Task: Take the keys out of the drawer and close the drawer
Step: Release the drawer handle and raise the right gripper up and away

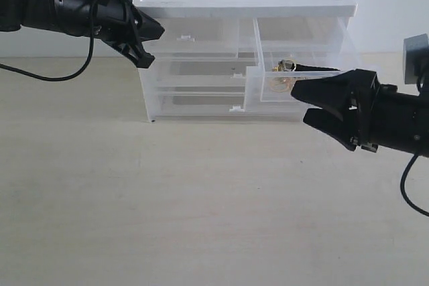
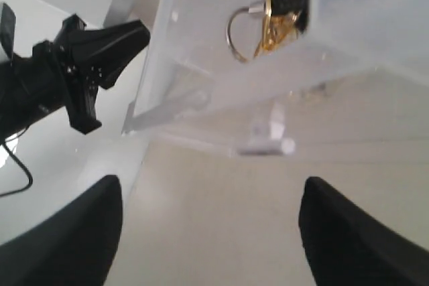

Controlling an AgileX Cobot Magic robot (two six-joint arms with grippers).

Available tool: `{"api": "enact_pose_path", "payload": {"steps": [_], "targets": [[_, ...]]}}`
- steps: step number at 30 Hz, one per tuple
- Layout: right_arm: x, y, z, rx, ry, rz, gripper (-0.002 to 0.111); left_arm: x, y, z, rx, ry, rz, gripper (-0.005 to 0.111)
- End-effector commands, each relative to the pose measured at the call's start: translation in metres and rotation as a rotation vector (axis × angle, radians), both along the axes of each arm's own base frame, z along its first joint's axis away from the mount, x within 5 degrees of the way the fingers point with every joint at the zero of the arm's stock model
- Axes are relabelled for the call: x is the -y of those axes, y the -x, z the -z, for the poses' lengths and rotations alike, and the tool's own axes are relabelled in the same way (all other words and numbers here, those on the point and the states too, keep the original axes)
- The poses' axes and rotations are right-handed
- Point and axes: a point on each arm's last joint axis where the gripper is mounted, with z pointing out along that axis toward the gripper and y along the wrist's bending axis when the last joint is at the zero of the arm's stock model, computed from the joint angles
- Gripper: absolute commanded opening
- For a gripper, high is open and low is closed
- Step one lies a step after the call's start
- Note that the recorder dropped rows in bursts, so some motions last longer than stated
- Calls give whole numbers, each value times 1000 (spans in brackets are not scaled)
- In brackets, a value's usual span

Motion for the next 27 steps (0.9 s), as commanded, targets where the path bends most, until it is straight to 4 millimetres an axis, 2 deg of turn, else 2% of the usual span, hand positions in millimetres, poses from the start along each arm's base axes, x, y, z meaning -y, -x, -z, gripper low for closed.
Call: {"api": "enact_pose_path", "payload": {"steps": [1,6,10,13,16,19,21,24,25,27], "targets": [[-8,11,-2,6,9,-127,64,-5,-5,-10,37,15,-84,4],[-30,23,-5,30,38,-258,47,-5,-5,-10,37,15,-84,4],[-48,34,-9,53,51,-354,47,-5,-5,-10,37,15,-84,4],[-54,39,-20,136,59,-377,47,-5,-5,-10,37,15,-84,4],[-54,39,-44,271,81,-386,47,-5,-5,-10,37,15,-84,4],[-55,39,-83,410,95,-403,47,-5,-5,-10,37,15,-84,4],[-55,39,-116,472,112,-426,47,-5,-5,-10,37,15,-84,4],[-45,21,-146,467,398,-264,47,-5,-5,-10,37,15,-84,4],[-42,16,-154,433,443,-213,47,-5,-5,-10,37,15,-84,4],[-39,8,-174,469,446,-141,47,-5,-5,-10,37,12,-83,4]]}}
